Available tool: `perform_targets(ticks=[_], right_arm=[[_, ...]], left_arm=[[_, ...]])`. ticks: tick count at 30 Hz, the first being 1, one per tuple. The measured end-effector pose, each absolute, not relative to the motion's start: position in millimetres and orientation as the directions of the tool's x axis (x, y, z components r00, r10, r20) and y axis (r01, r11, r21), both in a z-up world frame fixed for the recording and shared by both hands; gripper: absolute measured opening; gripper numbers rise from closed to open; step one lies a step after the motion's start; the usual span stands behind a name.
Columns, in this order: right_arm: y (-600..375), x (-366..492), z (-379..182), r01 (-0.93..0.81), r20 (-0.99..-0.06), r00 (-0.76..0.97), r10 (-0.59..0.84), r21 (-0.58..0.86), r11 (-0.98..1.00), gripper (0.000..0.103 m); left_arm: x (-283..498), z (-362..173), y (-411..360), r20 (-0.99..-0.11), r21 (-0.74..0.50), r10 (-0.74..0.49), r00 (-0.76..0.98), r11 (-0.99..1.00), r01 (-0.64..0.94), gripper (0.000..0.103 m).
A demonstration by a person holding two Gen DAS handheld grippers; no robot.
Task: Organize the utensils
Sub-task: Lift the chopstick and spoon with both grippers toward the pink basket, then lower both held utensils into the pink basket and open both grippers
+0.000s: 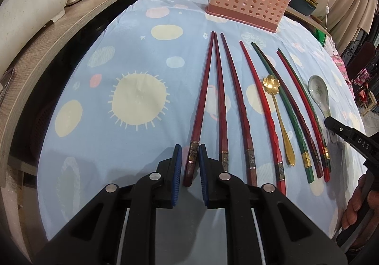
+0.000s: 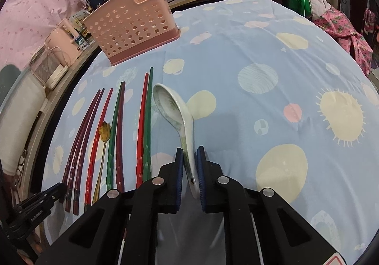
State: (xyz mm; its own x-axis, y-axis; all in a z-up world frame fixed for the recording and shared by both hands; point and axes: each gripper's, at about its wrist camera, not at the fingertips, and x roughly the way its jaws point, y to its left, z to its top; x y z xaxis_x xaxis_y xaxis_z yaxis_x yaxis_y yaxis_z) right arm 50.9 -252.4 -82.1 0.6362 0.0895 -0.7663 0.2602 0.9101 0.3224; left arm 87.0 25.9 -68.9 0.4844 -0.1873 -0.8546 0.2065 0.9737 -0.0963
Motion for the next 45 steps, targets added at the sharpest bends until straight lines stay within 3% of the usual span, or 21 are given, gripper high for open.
perform_targets(ticks=[5, 17, 36, 45], right_arm=[[-252.1, 39.9, -73.8, 0.259, -0.761, 0.643, 0.082, 0.317, 0.912, 0.008], [-260.8, 24.4, -17.9, 0.237, -0.698, 0.715, 0.048, 0.307, 0.922, 0.007], [-285.9, 144.3, 98.8, 0.130, -0.509, 0.860, 0.024, 0.266, 0.955, 0.006], [-296.8, 226.7, 112.7, 0.115, -0.475, 0.879, 0.044, 0.300, 0.947, 0.006]], left_arm=[[83.2, -65.1, 32.3, -0.845, -0.153, -0.236, 0.479, 0.966, 0.207, 0.007], [77.8, -4.1, 37.8, -0.761, -0.136, -0.244, 0.602, 0.966, 0.220, 0.007], [190.0, 187.2, 6.6, -0.420, -0.089, -0.266, 0.868, 0.964, 0.252, 0.007], [246.6, 244.8, -25.8, -0.279, -0.141, -0.325, 0.904, 0.945, 0.296, 0.007]])
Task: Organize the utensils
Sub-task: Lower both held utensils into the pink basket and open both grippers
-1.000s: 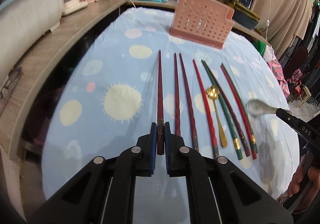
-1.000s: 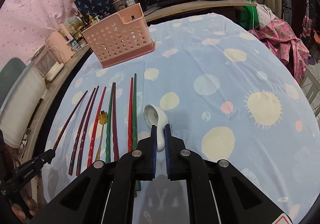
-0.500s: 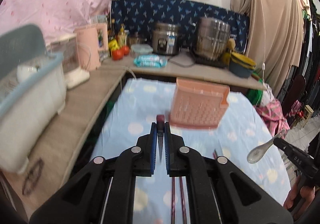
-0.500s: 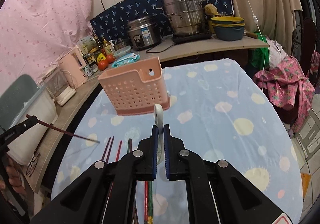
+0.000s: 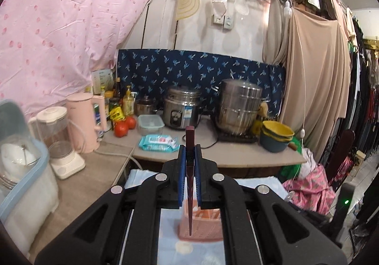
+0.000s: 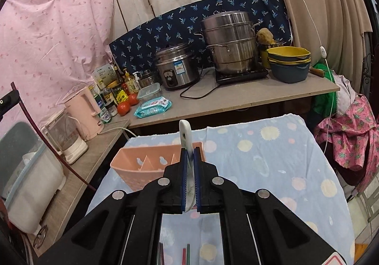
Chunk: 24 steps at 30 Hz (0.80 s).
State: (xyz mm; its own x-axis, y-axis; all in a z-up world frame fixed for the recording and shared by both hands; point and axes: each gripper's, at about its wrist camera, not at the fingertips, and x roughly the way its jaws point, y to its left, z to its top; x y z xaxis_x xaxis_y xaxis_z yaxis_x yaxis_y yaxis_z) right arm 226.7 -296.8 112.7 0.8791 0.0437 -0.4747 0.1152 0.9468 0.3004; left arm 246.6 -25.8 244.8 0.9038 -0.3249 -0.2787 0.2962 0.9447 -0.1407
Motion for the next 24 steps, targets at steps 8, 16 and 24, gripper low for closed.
perform_targets(ticks=[8, 16, 24], right_arm=[[-302.0, 282.2, 95.2, 0.137, -0.502, 0.864, 0.045, 0.318, 0.938, 0.006], [-299.8, 304.7, 59.4, 0.148, -0.565, 0.823, 0.051, 0.300, 0.943, 0.006], [-298.7, 288.1, 60.7, 0.169, -0.535, 0.845, 0.000, 0.266, 0.949, 0.030]], left_arm=[[299.2, 233.2, -52.3, -0.282, -0.160, -0.332, 0.900, 0.941, 0.297, 0.007], [329.7, 179.7, -61.4, -0.391, -0.155, -0.312, 0.866, 0.950, 0.272, 0.007], [325.0, 160.2, -43.3, -0.410, -0.166, -0.244, 0.879, 0.967, 0.191, 0.055]])
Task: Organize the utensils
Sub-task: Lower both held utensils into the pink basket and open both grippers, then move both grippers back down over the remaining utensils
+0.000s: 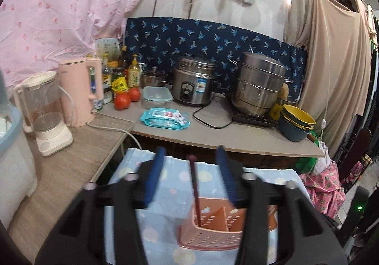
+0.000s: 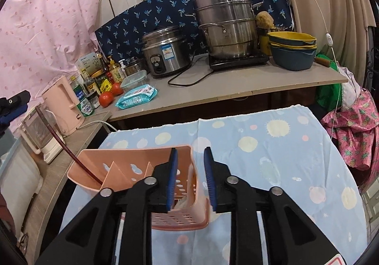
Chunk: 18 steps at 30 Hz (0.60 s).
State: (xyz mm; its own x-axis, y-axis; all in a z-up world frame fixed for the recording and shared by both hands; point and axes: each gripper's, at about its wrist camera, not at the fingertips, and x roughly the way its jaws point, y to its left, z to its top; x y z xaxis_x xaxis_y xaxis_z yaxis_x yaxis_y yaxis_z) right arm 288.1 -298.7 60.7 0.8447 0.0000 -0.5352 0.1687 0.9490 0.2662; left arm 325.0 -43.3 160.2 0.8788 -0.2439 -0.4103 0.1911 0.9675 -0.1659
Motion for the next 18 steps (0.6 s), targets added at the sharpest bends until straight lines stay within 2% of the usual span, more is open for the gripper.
perform_targets(ticks=[6, 9, 18], right_arm=[[-296.1, 249.9, 70.0, 0.154, -0.528, 0.849, 0.012, 0.270, 0.950, 0.032], [-290.1, 219.6, 67.8, 0.147, -0.536, 0.844, 0.014, 0.257, 0.955, 0.038], [-267.9, 111.2, 21.6, 0.159, -0.631, 0.776, 0.005, 0.203, 0.966, 0.039]], left_arm=[[292.8, 148.8, -26.3, -0.442, -0.116, -0.212, 0.872, 0.977, 0.178, 0.056], [270.7, 135.0, -16.4, -0.477, -0.094, -0.196, 0.857, 0.981, 0.172, 0.056], [192.7, 53.7, 25.8, -0.644, -0.085, -0.164, 0.747, 0.986, 0.142, 0.057]])
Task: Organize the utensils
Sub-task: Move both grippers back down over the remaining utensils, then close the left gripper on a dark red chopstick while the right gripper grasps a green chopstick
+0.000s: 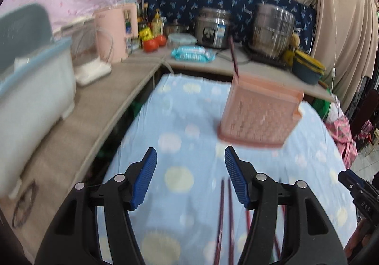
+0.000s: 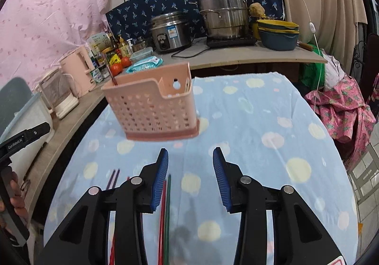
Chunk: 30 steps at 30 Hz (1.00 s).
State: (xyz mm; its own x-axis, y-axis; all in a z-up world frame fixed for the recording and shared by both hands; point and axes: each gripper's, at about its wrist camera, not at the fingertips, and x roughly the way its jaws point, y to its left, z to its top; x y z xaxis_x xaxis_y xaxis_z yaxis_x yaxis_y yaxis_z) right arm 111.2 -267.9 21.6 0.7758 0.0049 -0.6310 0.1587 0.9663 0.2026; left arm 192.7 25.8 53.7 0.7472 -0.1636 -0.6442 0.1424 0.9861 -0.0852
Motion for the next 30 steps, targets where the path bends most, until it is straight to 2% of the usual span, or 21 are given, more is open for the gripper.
perform_targets(ticks=[4, 14, 30], right_arm=[[-258.3, 67.1, -4.4, 0.176, -0.680, 0.733, 0.002, 0.193, 0.965, 0.039], [-221.4, 8.6, -53.6, 0.141, -0.748, 0.664, 0.018, 0.149, 0.979, 0.039], [-210.2, 8.2, -74.6, 0.125, -0.769, 0.636, 0.055, 0.173, 0.977, 0.035]], left_arm=[[153.5, 13.2, 33.7, -0.706, -0.054, -0.146, 0.693, 0.987, 0.154, 0.057], [87.8, -50.4, 41.8, -0.790, -0.093, -0.164, 0.591, 0.984, 0.150, 0.057], [72.1, -61.9, 25.9, -0.806, -0.096, -0.187, 0.561, 0.978, 0.188, 0.057]])
